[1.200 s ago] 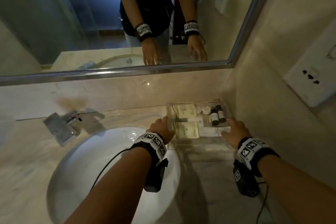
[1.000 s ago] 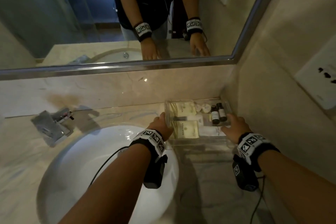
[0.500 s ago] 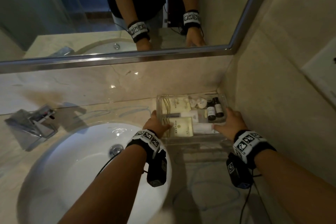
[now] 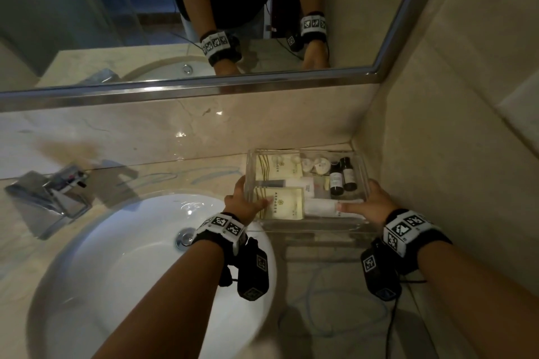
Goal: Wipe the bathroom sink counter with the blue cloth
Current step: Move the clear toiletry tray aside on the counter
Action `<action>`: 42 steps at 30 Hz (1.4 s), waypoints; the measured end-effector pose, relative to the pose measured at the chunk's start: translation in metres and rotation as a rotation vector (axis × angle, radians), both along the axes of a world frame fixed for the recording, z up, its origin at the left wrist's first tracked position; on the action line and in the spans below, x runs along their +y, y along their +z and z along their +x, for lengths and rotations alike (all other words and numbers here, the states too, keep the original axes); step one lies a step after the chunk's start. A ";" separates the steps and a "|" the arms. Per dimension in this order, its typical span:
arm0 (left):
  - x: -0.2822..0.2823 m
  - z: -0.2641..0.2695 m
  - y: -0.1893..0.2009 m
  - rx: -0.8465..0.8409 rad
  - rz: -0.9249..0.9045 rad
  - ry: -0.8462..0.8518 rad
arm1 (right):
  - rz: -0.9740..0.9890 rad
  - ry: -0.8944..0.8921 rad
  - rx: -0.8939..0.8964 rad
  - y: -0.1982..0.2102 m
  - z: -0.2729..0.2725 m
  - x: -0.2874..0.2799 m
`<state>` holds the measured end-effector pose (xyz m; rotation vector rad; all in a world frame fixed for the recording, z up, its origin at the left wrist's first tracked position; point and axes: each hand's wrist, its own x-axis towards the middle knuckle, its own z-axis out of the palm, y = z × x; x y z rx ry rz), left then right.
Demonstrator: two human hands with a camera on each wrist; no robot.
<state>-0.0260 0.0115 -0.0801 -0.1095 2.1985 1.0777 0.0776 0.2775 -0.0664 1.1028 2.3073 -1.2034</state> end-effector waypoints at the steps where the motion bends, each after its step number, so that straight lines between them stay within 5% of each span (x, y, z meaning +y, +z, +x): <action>1: 0.000 0.000 -0.002 0.002 0.006 0.008 | -0.022 -0.011 0.011 0.000 0.000 0.000; 9: -0.009 -0.001 -0.008 -0.078 0.091 0.026 | -0.141 -0.058 0.101 -0.008 0.001 -0.003; 28: -0.110 0.021 0.068 -0.097 0.123 -0.055 | -0.310 -0.103 0.142 0.026 0.033 -0.085; 42: -0.202 0.118 0.097 -0.056 0.196 0.254 | -0.361 0.150 0.189 0.061 0.073 -0.159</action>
